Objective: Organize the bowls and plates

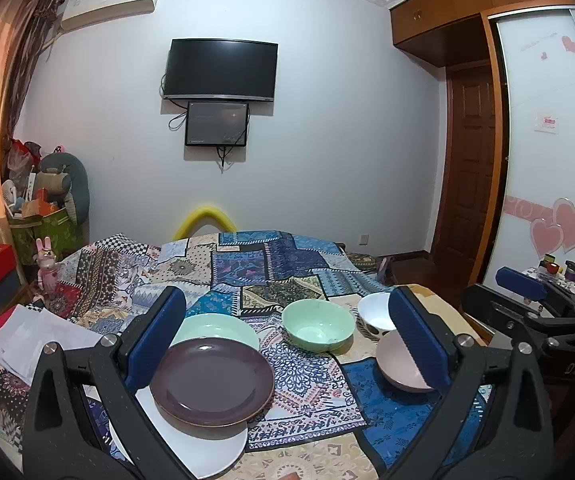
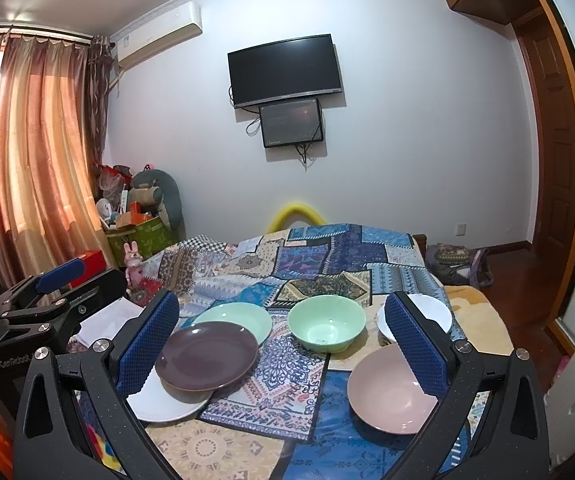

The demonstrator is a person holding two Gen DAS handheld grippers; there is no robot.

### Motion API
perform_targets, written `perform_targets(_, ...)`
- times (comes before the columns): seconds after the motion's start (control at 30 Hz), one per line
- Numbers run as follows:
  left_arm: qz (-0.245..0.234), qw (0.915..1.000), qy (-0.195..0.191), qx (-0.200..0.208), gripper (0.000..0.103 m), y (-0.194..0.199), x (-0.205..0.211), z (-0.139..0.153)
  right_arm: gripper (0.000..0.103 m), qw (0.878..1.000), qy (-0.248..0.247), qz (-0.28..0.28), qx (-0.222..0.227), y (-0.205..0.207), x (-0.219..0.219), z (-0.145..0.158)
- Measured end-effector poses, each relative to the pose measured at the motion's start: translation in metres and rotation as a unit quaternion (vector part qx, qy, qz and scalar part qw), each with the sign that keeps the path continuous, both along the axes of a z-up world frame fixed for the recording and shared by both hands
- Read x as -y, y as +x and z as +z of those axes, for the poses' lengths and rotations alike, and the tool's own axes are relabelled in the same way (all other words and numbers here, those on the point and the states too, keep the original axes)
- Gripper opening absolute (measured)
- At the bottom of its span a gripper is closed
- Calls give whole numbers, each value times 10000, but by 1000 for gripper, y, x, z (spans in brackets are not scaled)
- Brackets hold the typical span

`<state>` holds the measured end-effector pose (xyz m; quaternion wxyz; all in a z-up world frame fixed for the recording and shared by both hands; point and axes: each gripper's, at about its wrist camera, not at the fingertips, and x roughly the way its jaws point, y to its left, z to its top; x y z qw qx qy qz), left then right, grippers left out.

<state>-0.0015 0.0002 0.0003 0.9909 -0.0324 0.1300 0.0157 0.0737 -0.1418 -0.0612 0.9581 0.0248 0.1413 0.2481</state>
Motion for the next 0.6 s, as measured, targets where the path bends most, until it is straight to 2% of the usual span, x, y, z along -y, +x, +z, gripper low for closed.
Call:
perform_targets(0.3,64,9994,-138,-313,103,14,-15,-17,103,9996,-3,77,-268,12,-15,-14)
perform_targets(0.4,77,9990,-71,-423,103,20,-23,-27,103,9990,-81,134,-428,18,-26,-23)
perform_targets(0.5,15,9979,-60,-643,103,29,-30,-40,103,9980,-179,191,-580,26,-37,-31)
perform_targets(0.6,-34,9956,-220,-913,103,39,-44,-55,103,9967,-269,263,-721,33,-48,-41)
